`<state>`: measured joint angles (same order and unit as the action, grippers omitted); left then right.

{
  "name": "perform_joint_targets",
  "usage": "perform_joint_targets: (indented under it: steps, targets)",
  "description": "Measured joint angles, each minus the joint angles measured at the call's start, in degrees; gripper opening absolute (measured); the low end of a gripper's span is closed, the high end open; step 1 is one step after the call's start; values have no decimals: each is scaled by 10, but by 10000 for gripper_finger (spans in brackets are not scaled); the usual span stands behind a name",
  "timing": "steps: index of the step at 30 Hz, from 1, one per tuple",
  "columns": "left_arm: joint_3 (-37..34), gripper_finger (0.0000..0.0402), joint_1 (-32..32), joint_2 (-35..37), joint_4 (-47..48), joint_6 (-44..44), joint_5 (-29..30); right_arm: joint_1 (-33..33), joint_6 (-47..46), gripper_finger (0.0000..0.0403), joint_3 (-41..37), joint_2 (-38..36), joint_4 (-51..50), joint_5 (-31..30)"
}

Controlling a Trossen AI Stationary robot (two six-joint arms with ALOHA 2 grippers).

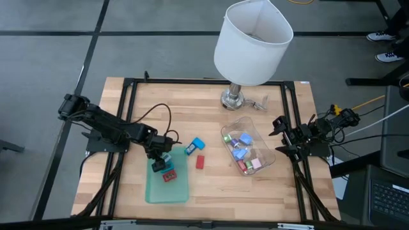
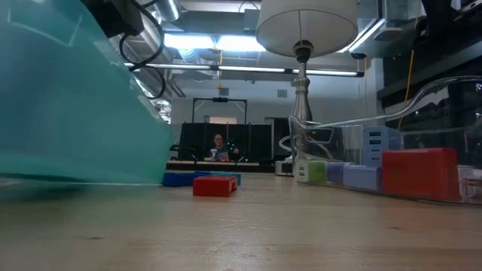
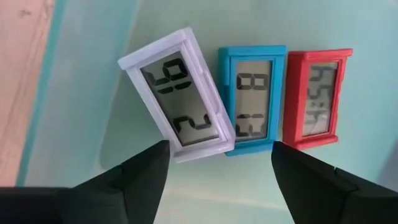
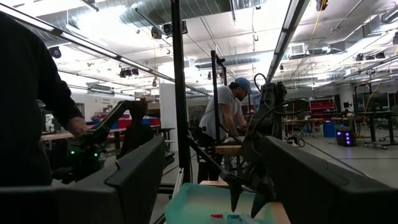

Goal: Pick & Place Office items
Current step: Put the blue digital clock into the green bin

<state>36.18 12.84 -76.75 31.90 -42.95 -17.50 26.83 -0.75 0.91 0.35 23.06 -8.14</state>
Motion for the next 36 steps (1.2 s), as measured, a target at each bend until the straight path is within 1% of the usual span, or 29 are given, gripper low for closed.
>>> perform_joint_targets:
  steps: [6,10,11,15,20,24,25,27,30,33,36]
  targets:
    - [-1,259,0,0,0,-18,8,0,0,279,0,0,0,0]
    - [-2,242,0,6,-11,-13,-1,0,0,279,0,0,0,0]
    - [-3,237,2,12,-28,-9,-9,0,0,279,0,0,0,0]
    - [-2,221,7,54,-147,-5,-54,0,0,279,0,0,0,0]
    - [-2,211,-9,108,-200,-53,-48,0,0,279,0,0,0,0]
    - [-2,207,-40,143,-246,-88,-43,0,0,279,0,0,0,0]
    - [0,207,-51,150,-261,-90,-33,0,0,279,0,0,0,0]
    - [16,207,-78,156,-266,-87,7,0,0,279,0,0,0,0]
    - [52,207,-125,147,-217,-37,74,0,0,279,0,0,0,0]
    - [92,208,-165,111,-157,11,115,0,0,279,0,0,0,0]
    - [144,208,-198,53,-83,59,131,0,0,279,0,0,0,0]
